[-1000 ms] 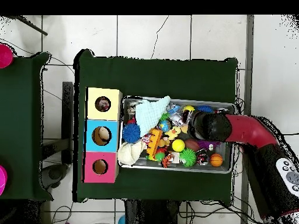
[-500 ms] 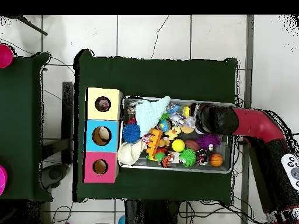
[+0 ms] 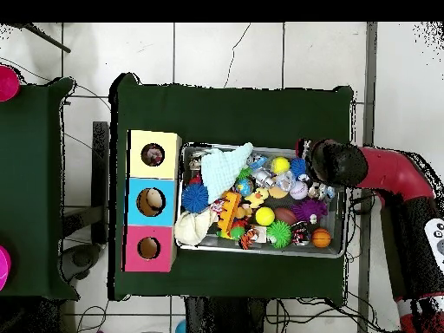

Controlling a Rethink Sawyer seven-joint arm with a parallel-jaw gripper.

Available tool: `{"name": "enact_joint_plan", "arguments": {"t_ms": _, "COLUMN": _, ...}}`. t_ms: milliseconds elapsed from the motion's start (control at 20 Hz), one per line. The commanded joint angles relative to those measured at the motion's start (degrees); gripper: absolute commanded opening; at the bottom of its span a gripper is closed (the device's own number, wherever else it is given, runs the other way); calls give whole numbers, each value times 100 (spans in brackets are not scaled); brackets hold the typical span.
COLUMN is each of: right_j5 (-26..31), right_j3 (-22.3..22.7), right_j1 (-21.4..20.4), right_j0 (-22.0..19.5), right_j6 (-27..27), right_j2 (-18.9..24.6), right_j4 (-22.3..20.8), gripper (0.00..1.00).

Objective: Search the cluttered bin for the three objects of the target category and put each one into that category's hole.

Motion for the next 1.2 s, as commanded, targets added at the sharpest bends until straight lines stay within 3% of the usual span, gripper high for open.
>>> {"name": "enact_joint_plan", "arguments": {"t_ms": 50, "right_j5": 703, "right_j3": -866, "right_j1": 723, "right_j0": -108, "right_j6": -2409, "right_j2": 305, "right_j4": -408, "gripper": 100}}
{"name": "enact_joint_plan", "arguments": {"t_ms": 300, "right_j5": 536, "right_j3": -673, "right_j1": 898, "right_j0": -78, "right_j6": -2270, "right_j2": 144, "right_j4": -430, "gripper": 100}}
{"name": "enact_joint_plan", "arguments": {"t_ms": 500, "right_j5": 406, "right_j3": -143, "right_j1": 717, "right_j0": -158, "right_j6": -2071, "right_j2": 0, "right_j4": -395, "gripper": 100}}
{"name": "enact_joint_plan", "arguments": {"t_ms": 850, "right_j5": 584, "right_j3": 977, "right_j1": -237, "right_j0": -168, "right_j6": -1463, "right_j2": -105, "right_j4": -97, "gripper": 100}}
{"name": "enact_joint_plan", "arguments": {"t_ms": 1200, "right_j5": 638, "right_j3": 1422, "right_j1": -551, "right_j0": -181, "right_j6": -1253, "right_j2": -172, "right_j4": -15, "gripper": 100}}
